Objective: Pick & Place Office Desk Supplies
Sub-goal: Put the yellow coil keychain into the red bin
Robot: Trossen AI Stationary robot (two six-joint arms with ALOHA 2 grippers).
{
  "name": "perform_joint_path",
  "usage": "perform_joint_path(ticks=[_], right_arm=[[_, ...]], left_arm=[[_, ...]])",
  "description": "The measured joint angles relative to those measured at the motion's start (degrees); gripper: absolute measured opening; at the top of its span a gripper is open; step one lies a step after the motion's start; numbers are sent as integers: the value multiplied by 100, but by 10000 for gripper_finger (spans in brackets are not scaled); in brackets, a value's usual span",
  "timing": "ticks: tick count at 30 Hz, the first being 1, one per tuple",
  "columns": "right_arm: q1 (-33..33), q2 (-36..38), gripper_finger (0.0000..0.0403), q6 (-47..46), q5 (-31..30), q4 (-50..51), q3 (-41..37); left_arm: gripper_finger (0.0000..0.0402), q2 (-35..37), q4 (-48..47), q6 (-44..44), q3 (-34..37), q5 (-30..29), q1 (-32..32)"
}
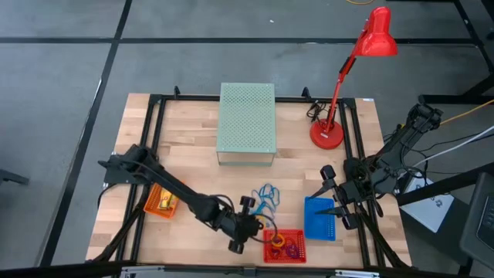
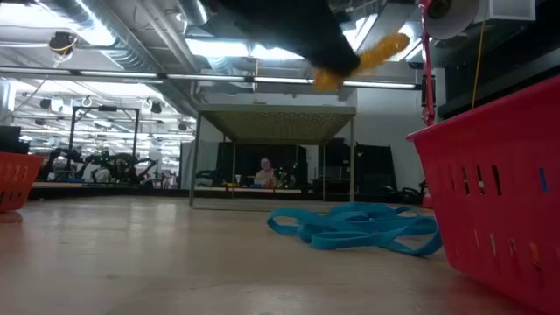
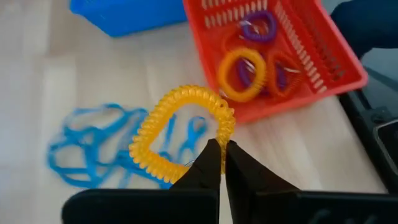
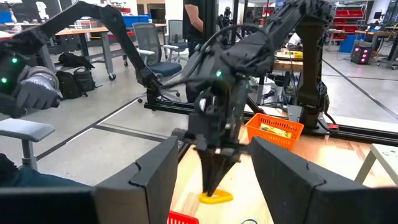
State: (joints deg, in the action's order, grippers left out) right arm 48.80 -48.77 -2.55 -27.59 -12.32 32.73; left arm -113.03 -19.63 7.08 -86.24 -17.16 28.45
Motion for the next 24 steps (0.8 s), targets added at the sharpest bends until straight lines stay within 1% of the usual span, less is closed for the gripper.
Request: perform_joint_path(ticks=[3, 4, 6, 8, 12, 21, 24], right_arm=[[0, 0, 206, 0, 2, 0, 0], [0, 0, 206, 2, 0, 0, 0], [0, 0, 206, 2, 0, 1, 0], [0, 0, 206, 2, 2, -2, 0], [0, -1, 206, 0, 1, -1, 0], [0, -2, 206, 2, 15, 0, 0], [0, -2, 206, 2, 15, 0, 0]], left_arm=[[6, 162, 246, -361, 7, 128, -91], [6, 178, 466, -464, 4, 284, -136], [5, 170, 899, -675, 0, 805, -221], [3, 5, 1435, -821, -2, 1295, -331], [4, -300, 2087, -971, 7, 1835, -529], [6, -797, 2559, -775, 0, 2901, -770], [7, -863, 2628, -712, -2, 3117, -766]])
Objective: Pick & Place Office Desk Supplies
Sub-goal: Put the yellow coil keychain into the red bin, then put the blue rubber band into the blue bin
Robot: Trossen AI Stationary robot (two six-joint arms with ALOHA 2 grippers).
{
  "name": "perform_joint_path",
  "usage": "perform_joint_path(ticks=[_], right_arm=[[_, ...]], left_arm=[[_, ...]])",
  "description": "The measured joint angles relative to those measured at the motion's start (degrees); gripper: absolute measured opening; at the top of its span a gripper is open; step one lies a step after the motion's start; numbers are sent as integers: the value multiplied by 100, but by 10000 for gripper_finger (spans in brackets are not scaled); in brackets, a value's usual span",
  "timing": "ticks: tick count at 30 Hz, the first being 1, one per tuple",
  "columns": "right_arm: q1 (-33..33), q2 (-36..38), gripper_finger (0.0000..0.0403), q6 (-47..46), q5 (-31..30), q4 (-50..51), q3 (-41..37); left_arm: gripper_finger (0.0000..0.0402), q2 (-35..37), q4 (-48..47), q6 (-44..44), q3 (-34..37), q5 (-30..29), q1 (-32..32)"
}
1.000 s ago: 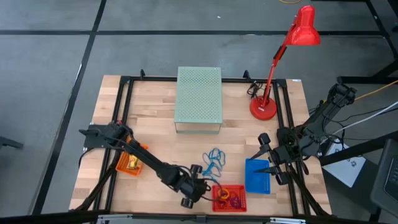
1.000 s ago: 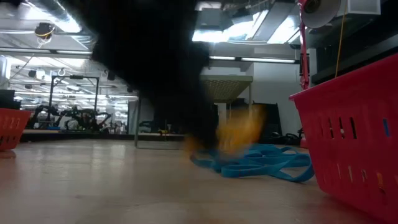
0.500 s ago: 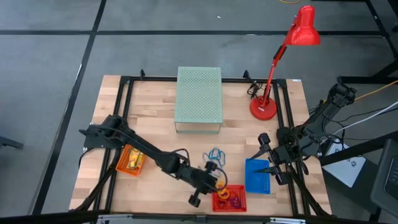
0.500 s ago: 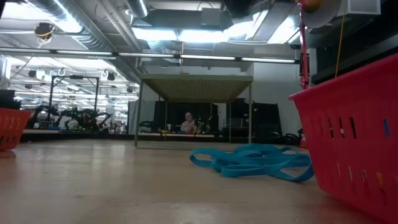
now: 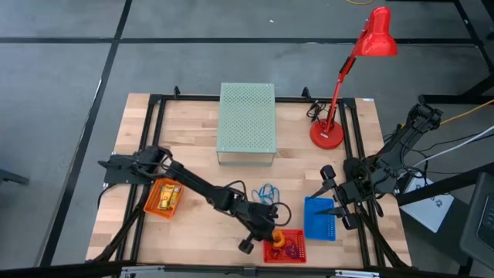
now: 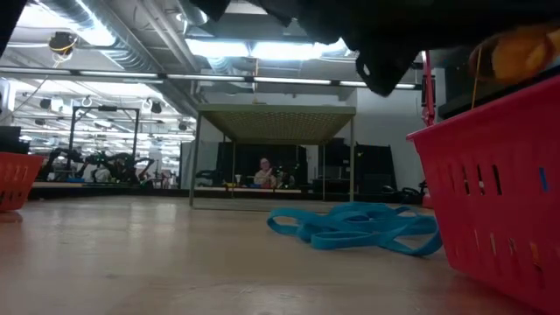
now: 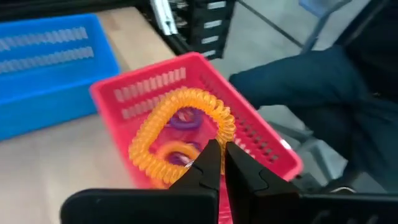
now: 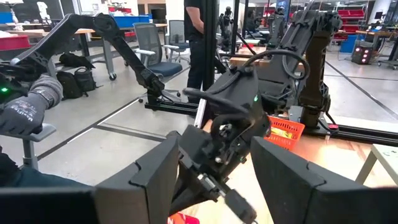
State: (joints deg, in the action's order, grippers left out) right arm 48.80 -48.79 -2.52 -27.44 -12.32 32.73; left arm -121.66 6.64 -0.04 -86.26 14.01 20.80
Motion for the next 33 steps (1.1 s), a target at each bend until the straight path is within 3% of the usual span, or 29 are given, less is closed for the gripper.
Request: perform_joint_path(ticks=[5, 19, 27, 29, 33], right_arm=[[0, 0, 206, 2, -2, 4, 0], [0, 0, 206, -4, -1, 2, 0], [2, 0, 206, 44, 324, -1, 0], [0, 0, 206, 180, 222, -20, 0], [1, 0, 206, 435, -160, -37, 0]], left_arm=[[10, -29, -75, 88, 2, 444, 6], [110, -23, 115, 119, 0, 71, 7], [144, 38, 282, -8, 0, -21, -58], [145, 127, 302, -162, 0, -507, -68], [144, 376, 208, -573, -4, -2383, -62]])
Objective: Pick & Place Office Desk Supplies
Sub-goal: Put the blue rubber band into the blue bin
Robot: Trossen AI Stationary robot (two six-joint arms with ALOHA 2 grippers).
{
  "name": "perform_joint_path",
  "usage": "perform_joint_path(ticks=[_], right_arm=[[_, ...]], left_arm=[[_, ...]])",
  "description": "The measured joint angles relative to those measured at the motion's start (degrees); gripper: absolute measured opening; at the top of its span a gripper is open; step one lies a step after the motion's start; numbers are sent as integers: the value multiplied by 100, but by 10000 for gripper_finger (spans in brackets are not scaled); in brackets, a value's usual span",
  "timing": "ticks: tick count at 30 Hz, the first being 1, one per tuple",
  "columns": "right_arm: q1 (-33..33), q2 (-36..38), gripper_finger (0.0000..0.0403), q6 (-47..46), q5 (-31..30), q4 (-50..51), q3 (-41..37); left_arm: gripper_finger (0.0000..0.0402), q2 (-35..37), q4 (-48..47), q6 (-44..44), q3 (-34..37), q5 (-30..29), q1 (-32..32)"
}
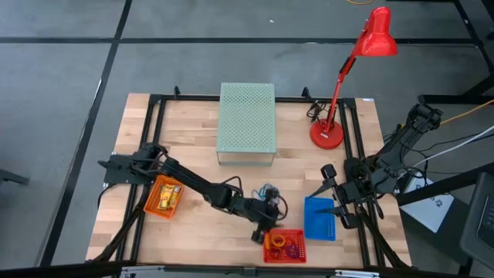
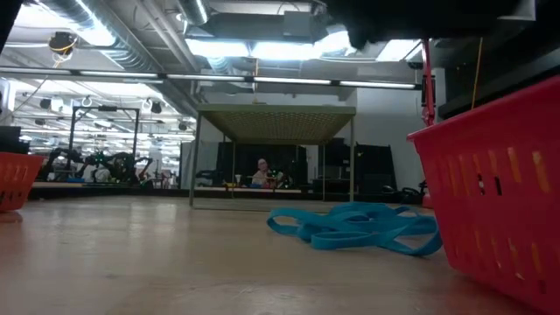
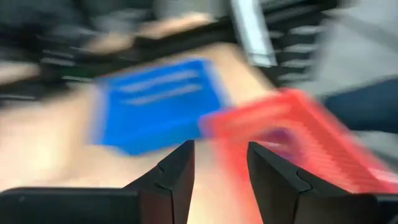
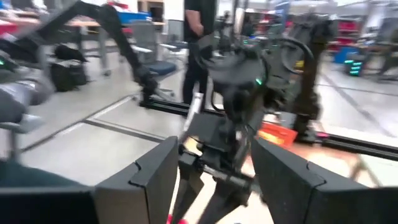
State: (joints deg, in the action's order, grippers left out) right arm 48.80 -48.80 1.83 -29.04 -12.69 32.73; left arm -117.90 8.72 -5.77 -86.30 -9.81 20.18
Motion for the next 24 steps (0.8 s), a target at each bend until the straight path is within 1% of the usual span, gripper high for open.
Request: perform_joint_path(ticks=[2, 4, 5, 6, 8, 10, 12, 14, 19, 21, 24], right_arm=[[-1, 0, 206, -11, -307, 0, 0], [-41, -29, 206, -197, -777, 23, 0], [-96, -49, 206, -441, -1028, 121, 0], [-180, -68, 206, -731, -1163, 256, 0], [-455, -84, 206, -1284, -1180, 697, 0], [-786, -125, 206, -1710, -1003, 1108, 0], [-1127, -125, 206, -1942, -724, 1384, 0], [-1476, -122, 206, -2050, -371, 1469, 0], [-2251, -175, 206, -2266, 483, 1544, 0], [-2598, -316, 206, -2588, 800, 1717, 2], [-3120, -737, 206, -2825, 1420, 1937, 1]], left_arm=[[144, 172, -86, -157, 0, -613, -7], [144, 380, -289, -196, 0, -947, -40], [144, 483, -479, -161, 0, -993, -58], [143, 590, -735, -90, 0, -945, -84], [143, 800, -1125, 186, 126, -637, -133], [143, 1024, -1248, 497, 462, -327, -160], [143, 1305, -1173, 781, 959, -178, -180], [143, 1686, -692, 1002, 1620, -180, -181], [143, 2712, 2087, 1092, 3648, -350, -136], [143, 3045, 2987, 1100, 4418, -614, -79], [143, 3372, 3769, 1177, 5346, -1134, 34]])
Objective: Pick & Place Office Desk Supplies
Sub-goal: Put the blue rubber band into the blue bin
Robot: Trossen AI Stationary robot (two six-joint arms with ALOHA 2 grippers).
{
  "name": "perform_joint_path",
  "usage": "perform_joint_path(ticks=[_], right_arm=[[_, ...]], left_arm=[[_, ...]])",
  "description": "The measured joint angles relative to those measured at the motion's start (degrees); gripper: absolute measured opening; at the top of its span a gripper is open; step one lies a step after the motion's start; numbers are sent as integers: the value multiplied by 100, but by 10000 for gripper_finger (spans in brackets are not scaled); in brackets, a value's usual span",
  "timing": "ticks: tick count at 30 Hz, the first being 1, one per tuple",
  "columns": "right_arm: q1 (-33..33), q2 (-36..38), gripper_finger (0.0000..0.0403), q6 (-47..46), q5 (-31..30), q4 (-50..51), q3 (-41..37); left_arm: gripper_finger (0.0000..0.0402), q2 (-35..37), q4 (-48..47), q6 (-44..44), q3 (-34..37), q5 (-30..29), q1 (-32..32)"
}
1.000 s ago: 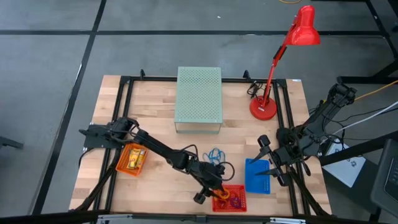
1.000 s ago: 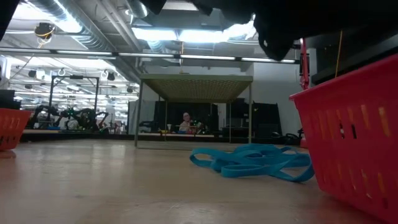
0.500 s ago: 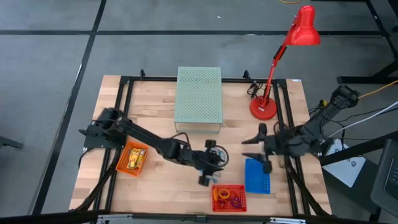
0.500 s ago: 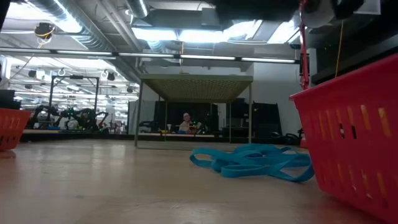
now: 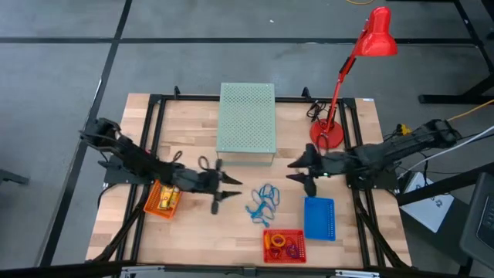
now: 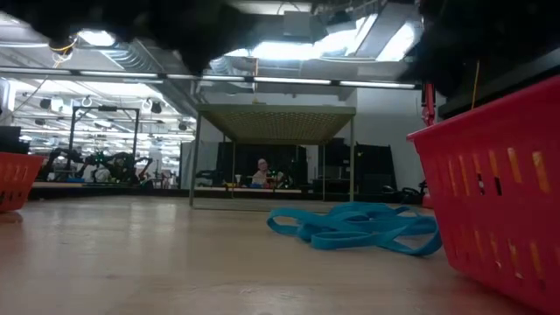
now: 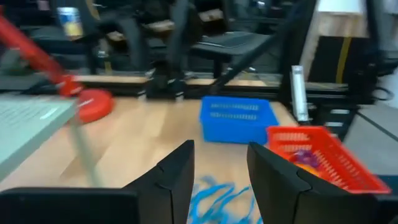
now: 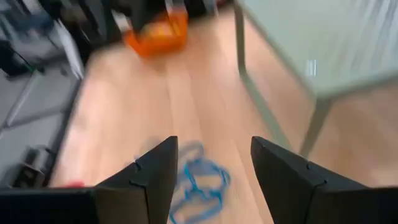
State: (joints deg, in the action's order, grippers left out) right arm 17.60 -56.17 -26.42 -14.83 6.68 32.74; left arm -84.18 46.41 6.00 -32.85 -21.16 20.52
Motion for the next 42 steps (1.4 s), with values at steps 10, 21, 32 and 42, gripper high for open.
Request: perform_joint_path(ticks=[10, 21, 32, 42], right_arm=[[-783, -1688, 206, -316, 1315, -52, 344], [-766, -3005, 187, -459, 1495, 685, 832], [-665, -3142, 149, -806, 2107, 591, 829], [-511, -3142, 172, -1092, 2134, 450, 825]], left_arm=[[143, 52, 1320, -52, 888, -735, 500], [143, 52, 1340, -161, 829, -755, 743], [143, 28, 1295, -17, 827, -779, 802], [143, 28, 1293, -15, 827, -777, 802]])
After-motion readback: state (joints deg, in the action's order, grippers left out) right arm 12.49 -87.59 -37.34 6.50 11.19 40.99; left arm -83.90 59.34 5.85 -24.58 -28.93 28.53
